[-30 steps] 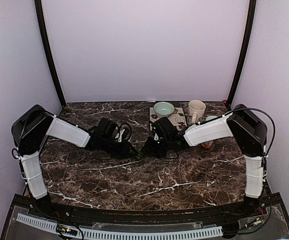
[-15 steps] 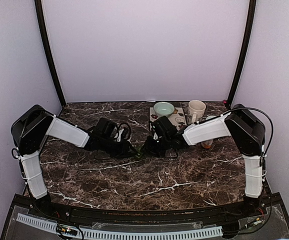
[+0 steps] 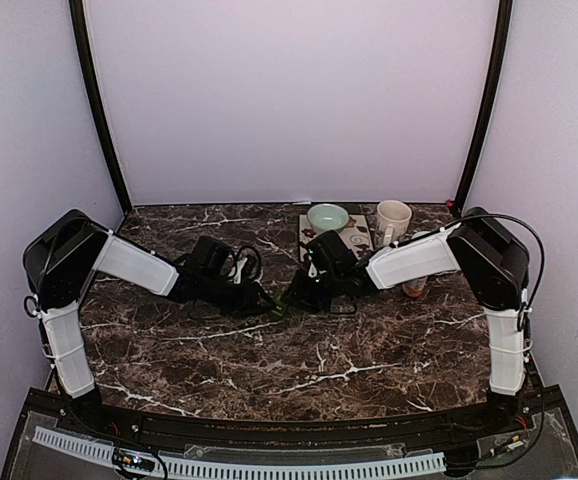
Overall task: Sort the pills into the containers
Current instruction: Adjust the pill container at the center of the board.
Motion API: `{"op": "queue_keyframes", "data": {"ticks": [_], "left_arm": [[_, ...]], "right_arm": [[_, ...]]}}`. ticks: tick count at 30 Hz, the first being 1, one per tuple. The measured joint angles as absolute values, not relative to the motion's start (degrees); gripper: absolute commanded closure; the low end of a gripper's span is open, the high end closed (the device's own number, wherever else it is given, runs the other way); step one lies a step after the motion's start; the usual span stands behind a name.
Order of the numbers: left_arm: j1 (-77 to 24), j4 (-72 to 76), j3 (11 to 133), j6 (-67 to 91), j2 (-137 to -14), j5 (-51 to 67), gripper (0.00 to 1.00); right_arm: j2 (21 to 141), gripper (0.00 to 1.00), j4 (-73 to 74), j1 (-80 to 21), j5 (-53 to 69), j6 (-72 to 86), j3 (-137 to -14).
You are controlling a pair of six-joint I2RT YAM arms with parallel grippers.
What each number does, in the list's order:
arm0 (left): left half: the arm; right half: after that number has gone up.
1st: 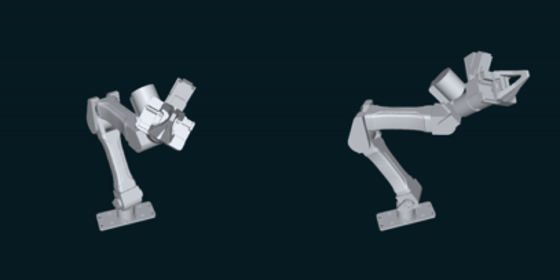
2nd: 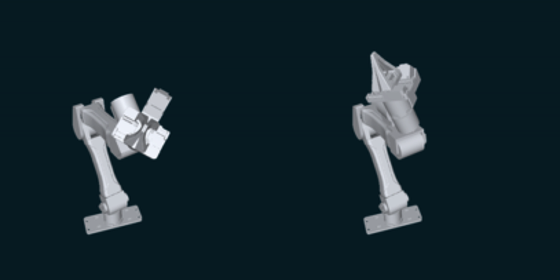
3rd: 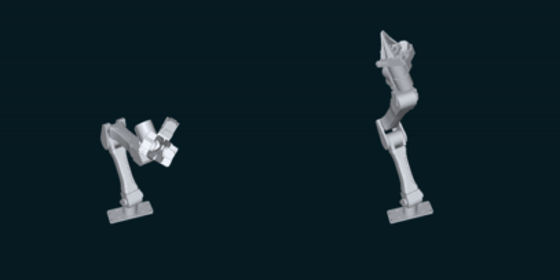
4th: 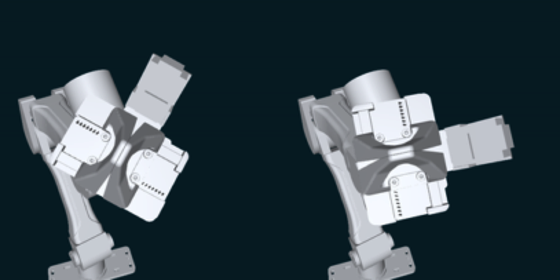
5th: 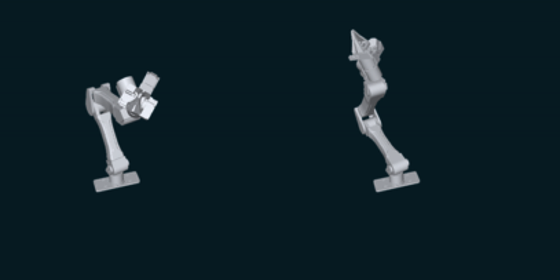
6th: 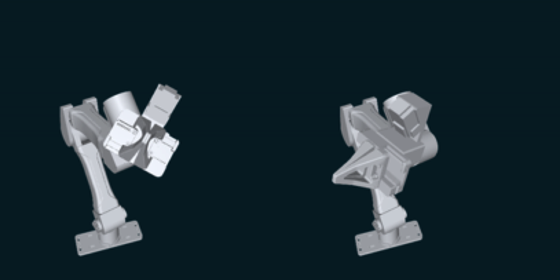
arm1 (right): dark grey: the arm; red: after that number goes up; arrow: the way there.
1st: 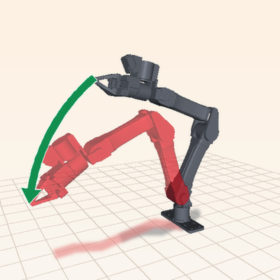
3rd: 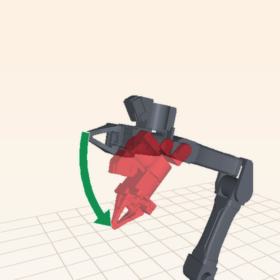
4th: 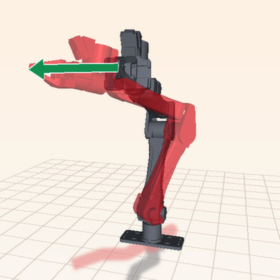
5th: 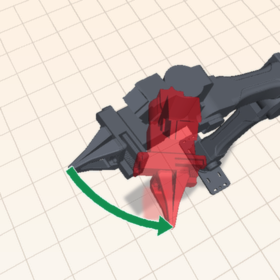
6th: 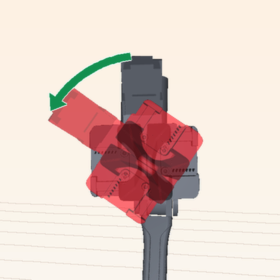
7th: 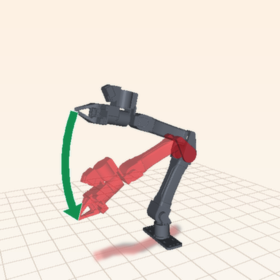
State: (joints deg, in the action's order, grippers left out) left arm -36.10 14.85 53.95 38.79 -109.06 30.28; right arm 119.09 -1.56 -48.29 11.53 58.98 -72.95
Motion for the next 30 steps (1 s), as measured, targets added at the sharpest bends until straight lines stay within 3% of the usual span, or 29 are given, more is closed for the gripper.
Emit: {"op": "queue_keyframes", "data": {"ticks": [19,30], "left_arm": [[-36.1,17.56,53.98,39.57,-110.93,32.53,0.7],[-35.59,18.13,53.98,40.05,-111.31,33.69,0.82]], "right_arm": [[120.03,0.74,-1.65,-47.94,12.86,58.98,-74.08],[120.11,0.75,-1.69,-47.83,13.28,58.98,-74.13]]}}
